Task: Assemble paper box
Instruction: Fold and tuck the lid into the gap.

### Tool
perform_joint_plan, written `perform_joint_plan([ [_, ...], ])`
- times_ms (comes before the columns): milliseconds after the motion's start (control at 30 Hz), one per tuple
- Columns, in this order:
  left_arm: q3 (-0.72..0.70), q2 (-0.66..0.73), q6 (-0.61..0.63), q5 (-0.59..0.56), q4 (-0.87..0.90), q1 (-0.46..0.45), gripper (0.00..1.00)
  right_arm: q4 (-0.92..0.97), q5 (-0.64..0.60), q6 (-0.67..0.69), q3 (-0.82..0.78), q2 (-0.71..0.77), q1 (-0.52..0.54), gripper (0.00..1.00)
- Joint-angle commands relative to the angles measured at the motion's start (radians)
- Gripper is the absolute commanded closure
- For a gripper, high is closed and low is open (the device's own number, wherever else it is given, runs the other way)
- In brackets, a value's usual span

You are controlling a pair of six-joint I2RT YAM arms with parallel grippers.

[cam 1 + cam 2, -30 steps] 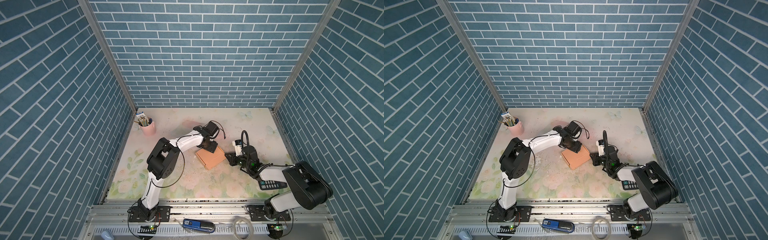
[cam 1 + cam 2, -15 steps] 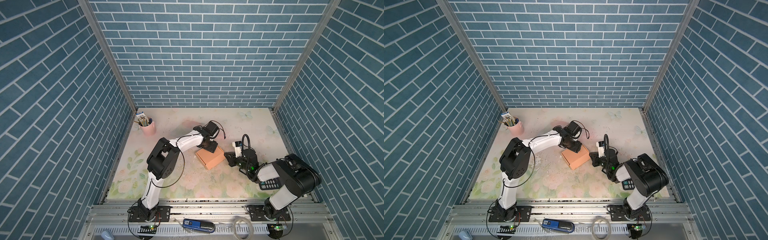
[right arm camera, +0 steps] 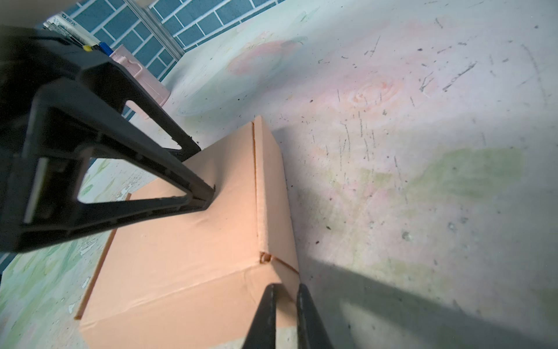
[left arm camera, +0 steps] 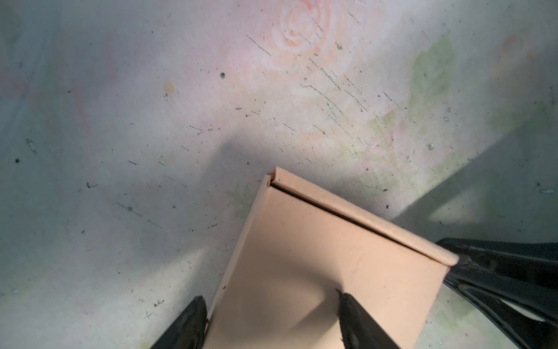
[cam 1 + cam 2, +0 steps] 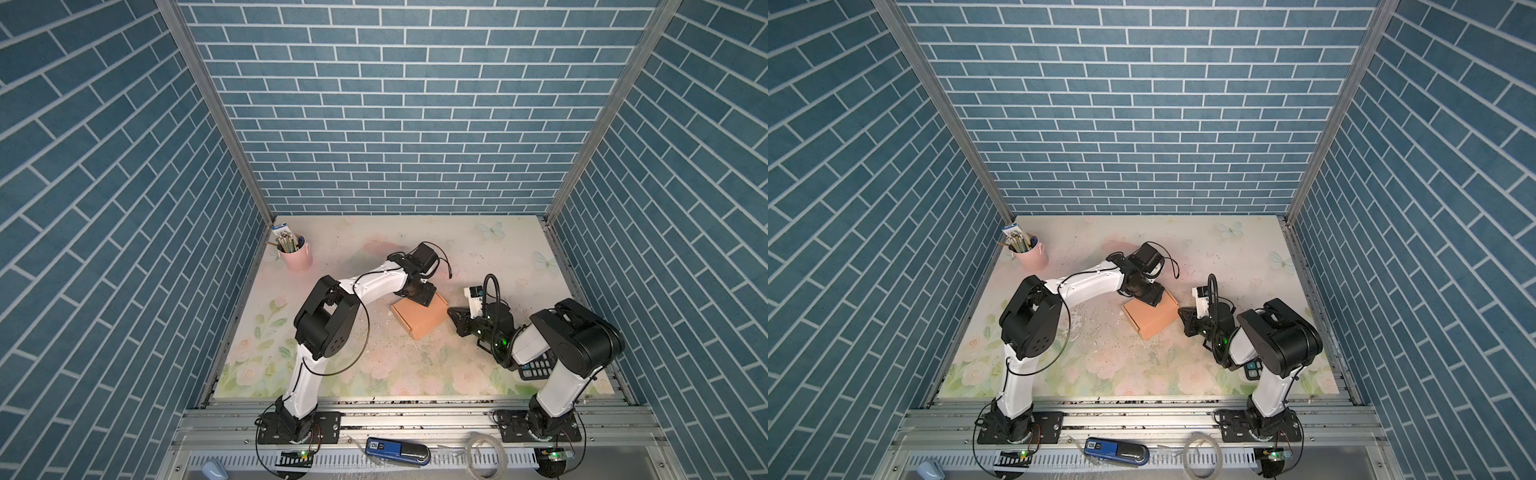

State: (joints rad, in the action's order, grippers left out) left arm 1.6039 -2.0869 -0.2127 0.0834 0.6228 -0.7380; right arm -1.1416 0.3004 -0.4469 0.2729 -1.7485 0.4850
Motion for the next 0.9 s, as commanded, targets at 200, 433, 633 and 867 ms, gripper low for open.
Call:
perform_joint_plan([
  [200, 0.008, -0.040, 0.010, -0.004, 0.081, -0.020, 0.29, 0.224, -0.069, -0.008, 0.036, 0.093, -0.002, 0.84],
  [433, 0.068, -0.018, -0.017, 0.009, 0.107, 0.004, 0.28, 0.254, -0.071, -0.031, 0.041, 0.118, 0.001, 0.84],
  [633, -0.010, 0.115, -0.070, 0.002, 0.070, 0.046, 0.26, 0.300, -0.080, -0.029, 0.044, 0.144, 0.004, 0.84],
  [867, -0.153, 0.245, -0.097, -0.028, 0.049, 0.063, 0.26, 0.350, -0.086, -0.036, 0.085, 0.116, 0.012, 0.84],
])
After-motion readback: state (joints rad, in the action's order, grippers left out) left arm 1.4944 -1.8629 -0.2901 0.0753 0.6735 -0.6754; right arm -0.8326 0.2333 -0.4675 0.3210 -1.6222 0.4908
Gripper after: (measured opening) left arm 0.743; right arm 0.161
